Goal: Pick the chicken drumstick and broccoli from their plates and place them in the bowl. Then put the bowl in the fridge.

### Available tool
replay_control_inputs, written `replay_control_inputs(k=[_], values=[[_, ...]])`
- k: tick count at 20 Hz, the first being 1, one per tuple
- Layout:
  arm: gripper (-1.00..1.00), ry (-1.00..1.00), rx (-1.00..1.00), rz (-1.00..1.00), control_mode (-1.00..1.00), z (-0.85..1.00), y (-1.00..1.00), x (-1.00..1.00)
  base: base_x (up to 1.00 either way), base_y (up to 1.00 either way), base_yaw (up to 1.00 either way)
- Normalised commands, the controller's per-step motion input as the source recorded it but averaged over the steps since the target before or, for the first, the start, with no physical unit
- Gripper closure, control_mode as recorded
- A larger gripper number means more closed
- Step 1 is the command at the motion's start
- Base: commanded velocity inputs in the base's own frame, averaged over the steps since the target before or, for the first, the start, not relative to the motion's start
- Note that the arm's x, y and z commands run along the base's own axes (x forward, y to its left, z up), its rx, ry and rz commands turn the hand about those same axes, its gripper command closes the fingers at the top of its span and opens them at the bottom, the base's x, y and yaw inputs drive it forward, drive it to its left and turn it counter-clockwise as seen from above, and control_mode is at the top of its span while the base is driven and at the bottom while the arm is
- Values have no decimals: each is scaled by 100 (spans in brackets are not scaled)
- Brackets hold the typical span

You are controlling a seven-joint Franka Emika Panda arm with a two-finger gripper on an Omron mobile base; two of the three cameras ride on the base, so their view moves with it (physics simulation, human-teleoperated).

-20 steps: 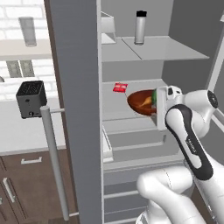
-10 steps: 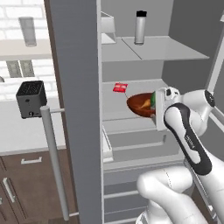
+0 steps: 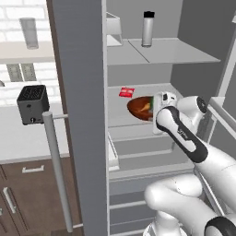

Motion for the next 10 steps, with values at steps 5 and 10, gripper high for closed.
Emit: replay_control_inputs(k=[5, 10], values=[[100, 19, 0, -1, -100, -1, 0, 40, 0, 0, 0], [100, 12, 0, 0, -100, -21, 0, 48, 0, 0, 0]])
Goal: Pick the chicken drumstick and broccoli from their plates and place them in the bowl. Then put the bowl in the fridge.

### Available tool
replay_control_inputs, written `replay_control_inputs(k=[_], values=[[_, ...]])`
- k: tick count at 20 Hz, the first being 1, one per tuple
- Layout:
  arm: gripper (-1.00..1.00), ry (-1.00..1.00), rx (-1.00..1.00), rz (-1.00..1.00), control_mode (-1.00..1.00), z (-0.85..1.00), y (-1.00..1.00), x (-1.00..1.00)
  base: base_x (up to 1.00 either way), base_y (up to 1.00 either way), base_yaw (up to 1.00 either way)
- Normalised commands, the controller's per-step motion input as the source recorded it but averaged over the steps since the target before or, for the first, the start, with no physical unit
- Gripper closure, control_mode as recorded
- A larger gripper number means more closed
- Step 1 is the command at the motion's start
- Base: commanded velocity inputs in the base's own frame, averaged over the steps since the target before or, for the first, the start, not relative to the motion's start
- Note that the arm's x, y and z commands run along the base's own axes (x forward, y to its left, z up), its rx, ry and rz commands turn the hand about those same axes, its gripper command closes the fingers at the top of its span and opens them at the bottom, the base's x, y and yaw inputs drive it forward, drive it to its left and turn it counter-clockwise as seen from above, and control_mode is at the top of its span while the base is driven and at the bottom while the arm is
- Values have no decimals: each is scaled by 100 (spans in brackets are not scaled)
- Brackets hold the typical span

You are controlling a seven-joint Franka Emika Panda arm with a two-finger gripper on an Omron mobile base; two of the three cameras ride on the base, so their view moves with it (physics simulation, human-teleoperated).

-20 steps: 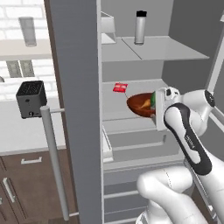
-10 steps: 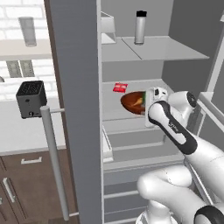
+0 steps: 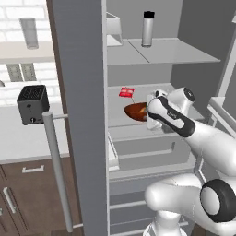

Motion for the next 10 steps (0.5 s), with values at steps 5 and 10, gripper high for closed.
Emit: replay_control_inputs(k=[5, 10], values=[[100, 0, 0, 0, -100, -21, 0, 37, 0, 0, 0], [100, 0, 0, 0, -100, -18, 0, 28, 0, 0, 0]])
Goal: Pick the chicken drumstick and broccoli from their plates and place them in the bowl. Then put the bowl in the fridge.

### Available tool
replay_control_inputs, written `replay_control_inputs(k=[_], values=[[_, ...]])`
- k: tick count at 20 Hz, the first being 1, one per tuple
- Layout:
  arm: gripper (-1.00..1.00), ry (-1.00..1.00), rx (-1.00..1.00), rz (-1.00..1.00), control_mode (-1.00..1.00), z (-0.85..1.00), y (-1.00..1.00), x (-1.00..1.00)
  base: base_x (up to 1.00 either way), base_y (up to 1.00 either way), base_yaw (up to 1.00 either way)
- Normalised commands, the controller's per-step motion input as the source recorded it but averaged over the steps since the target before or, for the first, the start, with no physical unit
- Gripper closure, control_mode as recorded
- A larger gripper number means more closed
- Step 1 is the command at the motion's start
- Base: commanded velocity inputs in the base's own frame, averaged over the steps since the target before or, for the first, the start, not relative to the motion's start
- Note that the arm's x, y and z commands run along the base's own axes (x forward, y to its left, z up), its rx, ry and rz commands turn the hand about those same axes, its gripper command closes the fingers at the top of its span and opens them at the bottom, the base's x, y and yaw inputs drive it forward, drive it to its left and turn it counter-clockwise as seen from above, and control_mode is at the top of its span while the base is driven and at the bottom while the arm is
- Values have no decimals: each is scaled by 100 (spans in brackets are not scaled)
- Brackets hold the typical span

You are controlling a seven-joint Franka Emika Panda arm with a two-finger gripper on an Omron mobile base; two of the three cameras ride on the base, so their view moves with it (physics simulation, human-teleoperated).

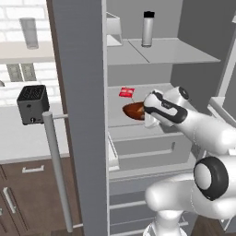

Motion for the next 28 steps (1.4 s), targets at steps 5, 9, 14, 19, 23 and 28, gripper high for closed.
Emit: replay_control_inputs(k=[5, 9, 14, 19, 23, 28], values=[[100, 0, 0, 0, -100, -6, 0, 39, 0, 0, 0], [100, 0, 0, 0, -100, -4, 0, 31, 0, 0, 0], [100, 0, 0, 0, -100, -9, 0, 24, 0, 0, 0], [100, 0, 2, 0, -100, 0, 0, 26, 0, 0, 0], [-100, 0, 1, 0, -100, -6, 0, 20, 0, 0, 0], [-100, 0, 0, 0, -100, -5, 0, 14, 0, 0, 0]])
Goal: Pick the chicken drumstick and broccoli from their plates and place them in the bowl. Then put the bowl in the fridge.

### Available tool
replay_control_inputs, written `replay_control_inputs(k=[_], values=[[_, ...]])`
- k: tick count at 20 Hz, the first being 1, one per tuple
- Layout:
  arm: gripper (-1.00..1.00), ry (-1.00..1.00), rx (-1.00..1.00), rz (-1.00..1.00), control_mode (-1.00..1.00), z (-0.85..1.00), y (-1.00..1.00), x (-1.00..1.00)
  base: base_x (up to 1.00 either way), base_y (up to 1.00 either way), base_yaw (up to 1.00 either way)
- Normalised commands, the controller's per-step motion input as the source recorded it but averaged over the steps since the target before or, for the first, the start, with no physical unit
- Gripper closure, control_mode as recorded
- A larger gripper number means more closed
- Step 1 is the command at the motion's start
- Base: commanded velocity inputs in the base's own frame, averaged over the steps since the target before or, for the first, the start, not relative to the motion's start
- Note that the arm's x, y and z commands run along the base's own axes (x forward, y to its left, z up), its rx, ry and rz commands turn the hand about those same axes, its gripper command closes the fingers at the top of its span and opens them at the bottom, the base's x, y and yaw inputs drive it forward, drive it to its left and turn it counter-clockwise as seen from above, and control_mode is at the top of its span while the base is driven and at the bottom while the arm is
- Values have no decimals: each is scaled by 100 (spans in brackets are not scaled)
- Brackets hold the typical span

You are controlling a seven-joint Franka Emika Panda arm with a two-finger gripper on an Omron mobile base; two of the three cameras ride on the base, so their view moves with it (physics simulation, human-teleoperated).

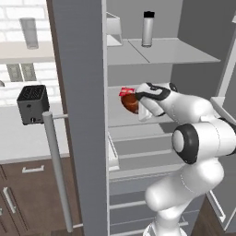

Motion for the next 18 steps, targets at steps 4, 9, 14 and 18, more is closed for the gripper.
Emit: replay_control_inputs(k=[4, 9, 14, 18], values=[[-100, 0, 0, 0, -100, 4, 11, 3, 0, 0, 0], [-100, 0, 0, 0, -100, 40, 1, -60, 0, 0, 0], [-100, 0, 0, -2, -100, 53, 0, -93, 0, 0, 0], [-100, 2, 0, -15, -100, 64, 11, -100, 0, 0, 0]])
